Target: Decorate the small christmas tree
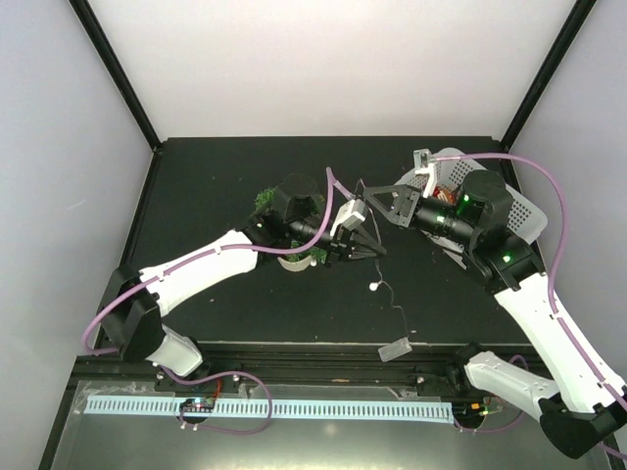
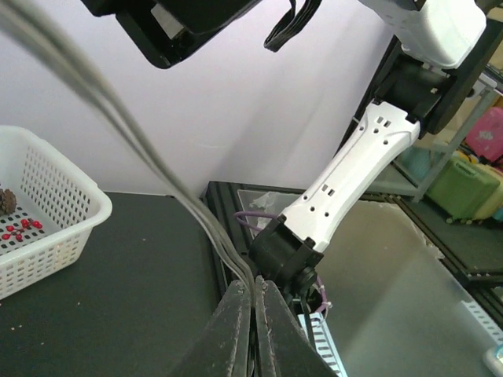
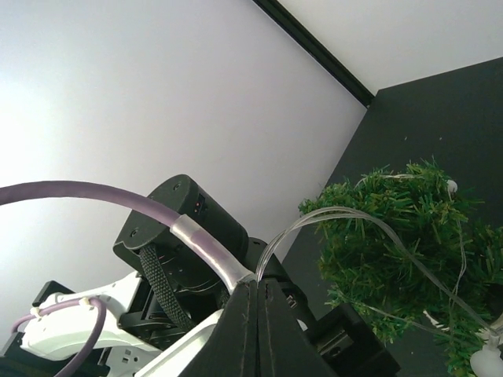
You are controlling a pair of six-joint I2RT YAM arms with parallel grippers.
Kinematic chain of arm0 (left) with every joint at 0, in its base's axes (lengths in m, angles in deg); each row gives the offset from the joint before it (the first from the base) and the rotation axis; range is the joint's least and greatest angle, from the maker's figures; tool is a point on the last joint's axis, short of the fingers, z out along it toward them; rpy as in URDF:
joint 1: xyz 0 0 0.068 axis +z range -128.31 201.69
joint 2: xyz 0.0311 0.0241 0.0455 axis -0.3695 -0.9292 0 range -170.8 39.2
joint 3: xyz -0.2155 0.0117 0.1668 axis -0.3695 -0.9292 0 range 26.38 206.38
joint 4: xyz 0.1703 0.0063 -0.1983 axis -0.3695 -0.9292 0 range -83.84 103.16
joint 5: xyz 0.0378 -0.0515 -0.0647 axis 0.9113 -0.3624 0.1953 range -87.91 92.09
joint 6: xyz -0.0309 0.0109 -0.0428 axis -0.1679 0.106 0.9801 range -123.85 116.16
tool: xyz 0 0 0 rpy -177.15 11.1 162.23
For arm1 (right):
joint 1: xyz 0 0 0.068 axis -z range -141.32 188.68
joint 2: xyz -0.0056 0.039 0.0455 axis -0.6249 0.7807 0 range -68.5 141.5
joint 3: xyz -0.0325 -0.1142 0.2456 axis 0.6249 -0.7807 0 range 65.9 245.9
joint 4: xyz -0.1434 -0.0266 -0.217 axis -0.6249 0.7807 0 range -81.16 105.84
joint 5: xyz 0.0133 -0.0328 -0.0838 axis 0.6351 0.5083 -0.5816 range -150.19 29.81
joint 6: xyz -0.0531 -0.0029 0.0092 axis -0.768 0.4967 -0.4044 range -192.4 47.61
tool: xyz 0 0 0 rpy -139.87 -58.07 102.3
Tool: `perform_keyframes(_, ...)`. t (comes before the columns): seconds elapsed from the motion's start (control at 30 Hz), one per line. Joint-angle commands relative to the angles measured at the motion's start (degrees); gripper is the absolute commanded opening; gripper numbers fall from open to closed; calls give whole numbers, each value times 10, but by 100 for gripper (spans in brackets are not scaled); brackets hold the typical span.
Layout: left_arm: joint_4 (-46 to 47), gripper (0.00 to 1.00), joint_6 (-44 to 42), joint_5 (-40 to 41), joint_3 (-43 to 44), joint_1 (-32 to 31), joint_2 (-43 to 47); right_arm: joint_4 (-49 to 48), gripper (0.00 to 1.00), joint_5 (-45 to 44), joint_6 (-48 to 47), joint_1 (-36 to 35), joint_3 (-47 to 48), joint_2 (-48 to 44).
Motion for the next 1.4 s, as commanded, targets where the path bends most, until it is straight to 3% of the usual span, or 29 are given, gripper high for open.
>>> perform_keyframes(0.0,3,2,-8,-13,1,-3,8,-7,1,-6,2,-3,2,-13)
perform_keyframes(0.5,-361,2,-268,29,51,12,117,14,1,-60,-20,-3,-21,-11)
perform_keyframes(0.63,-451,2,-317,39,86,29,161,21,1,-67,-31,-3,-19,-7)
perform_keyframes(0.83,-628,2,-459,105,155,38,226,26,1,-73,-47,-3,-19,0)
perform_keyframes(1.1,-693,1,-505,234,183,52,298,22,1,-62,-55,-2,-20,19)
perform_keyframes(1.37,-671,2,-514,380,184,81,349,32,1,-74,-84,-3,12,38)
